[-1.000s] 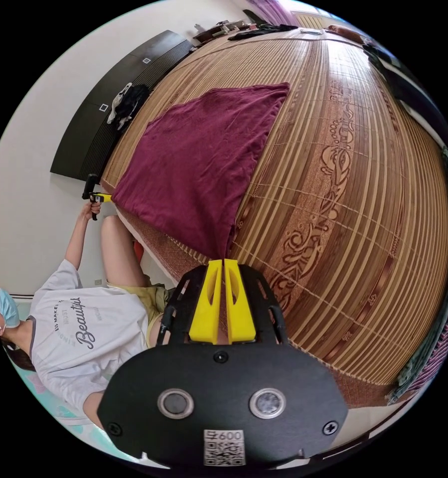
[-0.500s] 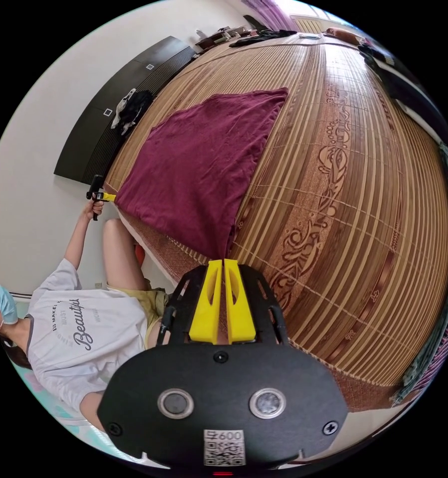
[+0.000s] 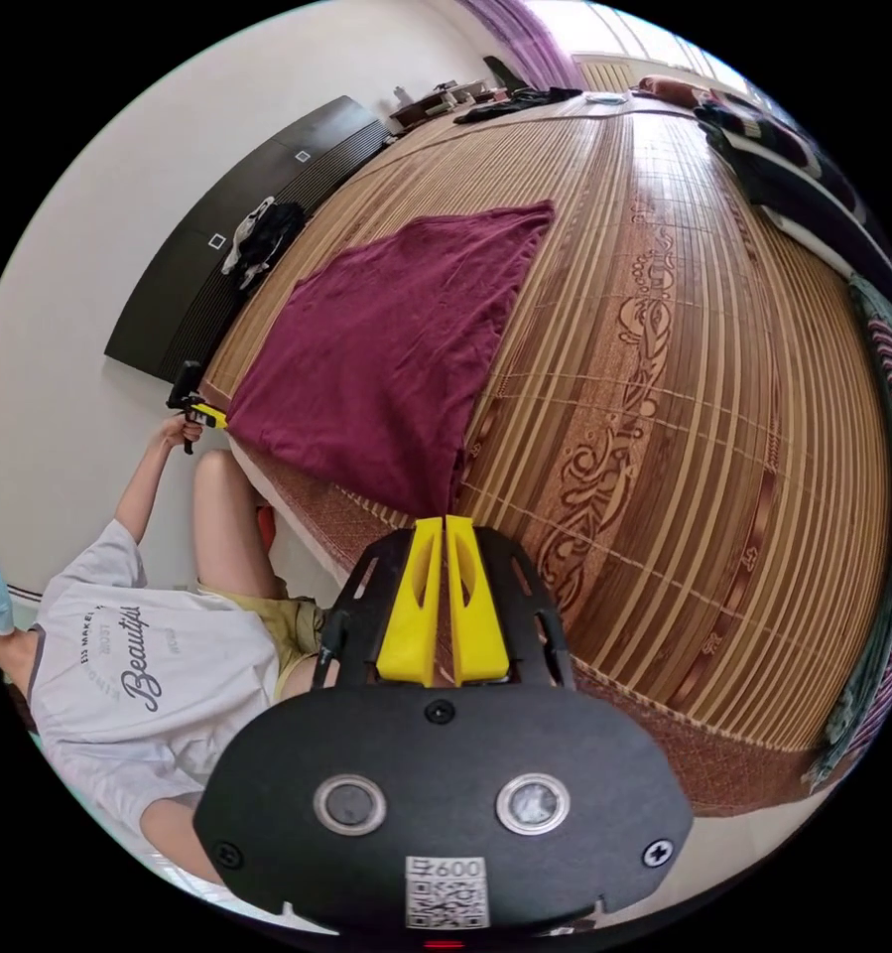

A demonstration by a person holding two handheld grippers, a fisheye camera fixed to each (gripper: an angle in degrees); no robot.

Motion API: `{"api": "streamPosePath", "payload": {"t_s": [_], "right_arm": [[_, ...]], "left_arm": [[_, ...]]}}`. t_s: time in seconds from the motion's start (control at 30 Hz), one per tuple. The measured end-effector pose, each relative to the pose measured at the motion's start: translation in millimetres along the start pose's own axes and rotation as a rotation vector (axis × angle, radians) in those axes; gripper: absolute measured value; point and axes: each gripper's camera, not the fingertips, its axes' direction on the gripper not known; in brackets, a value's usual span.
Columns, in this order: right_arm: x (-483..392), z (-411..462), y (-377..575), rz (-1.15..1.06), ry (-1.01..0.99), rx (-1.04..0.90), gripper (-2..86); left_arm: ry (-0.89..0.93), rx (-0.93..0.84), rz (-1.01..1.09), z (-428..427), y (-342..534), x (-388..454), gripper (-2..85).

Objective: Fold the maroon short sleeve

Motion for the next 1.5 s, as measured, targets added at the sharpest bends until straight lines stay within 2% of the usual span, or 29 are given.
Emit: {"api": "streamPosePath", "payload": {"t_s": [0.1, 0.3, 0.33, 0.4, 0.47, 0.5, 0.53, 0.57, 0.6, 0.63, 0.67, 0.7, 0.73, 0.77, 0.9, 0.97, 1.07, 1.23, 1.5], "right_arm": [[19.8, 18.7, 17.3, 0.018, -0.001, 0.027, -0.8], [49.2, 62.9, 57.7, -0.001, 0.036, 0.093, -0.8], [51.3, 72.7, 68.7, -0.02, 0.061, 0.117, -0.8], [51.4, 87.5, 86.5, -0.045, 0.106, 0.161, -0.8], [26.9, 108.6, 122.4, -0.172, 0.287, 0.227, -0.7], [19.0, 114.4, 134.8, -0.195, 0.358, 0.266, -0.7], [3.6, 124.3, 162.4, -0.226, 0.478, 0.387, -0.5], [-14.1, 135.9, 191.9, -0.272, 0.569, 0.508, -0.2], [-23.2, 142.9, 205.9, -0.299, 0.606, 0.563, 0.0], [-40.5, 159.0, 230.3, -0.342, 0.663, 0.659, 0.6], [-56.3, 178.9, 248.9, -0.377, 0.694, 0.724, 2.2], [-63.1, 190.0, 255.7, -0.4, 0.697, 0.74, 3.1], [-76.7, 215.5, 265.3, -0.449, 0.698, 0.734, 4.5], [-88.9, 240.6, 271.0, -0.463, 0.682, 0.714, 5.8], [-122.5, 315.4, 286.5, -0.551, 0.529, 0.672, 8.1], [-139.9, 363.6, 296.9, -0.585, 0.344, 0.678, 8.8], [-168.0, 432.3, 301.4, -0.731, 0.25, 0.606, 9.8], [-209.6, 537.8, 292.2, -1.04, 0.356, 0.615, 10.9], [-236.3, 664.5, 232.7, -1.198, 0.655, 0.528, 8.0]], "left_arm": [[0.008, -0.025, -0.002, 22.9, 10.7, 12.9, 1.0], [-0.029, 0.039, -0.002, 80.1, 52.3, 53.1, 0.6], [-0.171, -0.022, -0.063, 95.8, 64.1, 57.8, 0.6], [-0.362, -0.09, -0.054, 125.0, 83.7, 81.1, 0.8], [-0.518, 0.003, 0.022, 151.1, 104.9, 127.3, 1.1], [-0.667, 0.078, 0.14, 175.8, 121.1, 172.6, 1.6], [-0.88, 0.139, 0.288, 210.2, 139.0, 223.2, 2.3], [-1.009, 0.165, 0.361, 232.1, 148.6, 248.5, 2.7], [-1.266, 0.178, 0.514, 284.8, 166.5, 294.0, 3.5], [-1.4, 0.174, 0.585, 313.8, 173.8, 312.2, 4.0], [-1.609, 0.122, 0.733, 372.6, 183.7, 337.7, 5.1], [-1.697, 0.056, 0.836, 421.5, 187.7, 354.8, 6.9], [-1.706, 0.001, 0.897, 459.2, 188.5, 367.1, 8.1], [-1.719, -0.029, 0.917, 477.0, 188.1, 371.5, 8.5], [-1.96, -0.204, 1.039, 578.5, 185.5, 366.3, 8.7], [-1.993, -0.274, 1.04, 608.0, 183.1, 360.3, 7.2], [-2.009, -0.216, 1.067, 639.9, 192.8, 372.9, 3.9], [-2.009, -0.147, 1.037, 674.9, 202.5, 393.3, 2.9], [-1.967, 0.006, 0.961, 725.1, 215.5, 405.6, 3.1]]}}
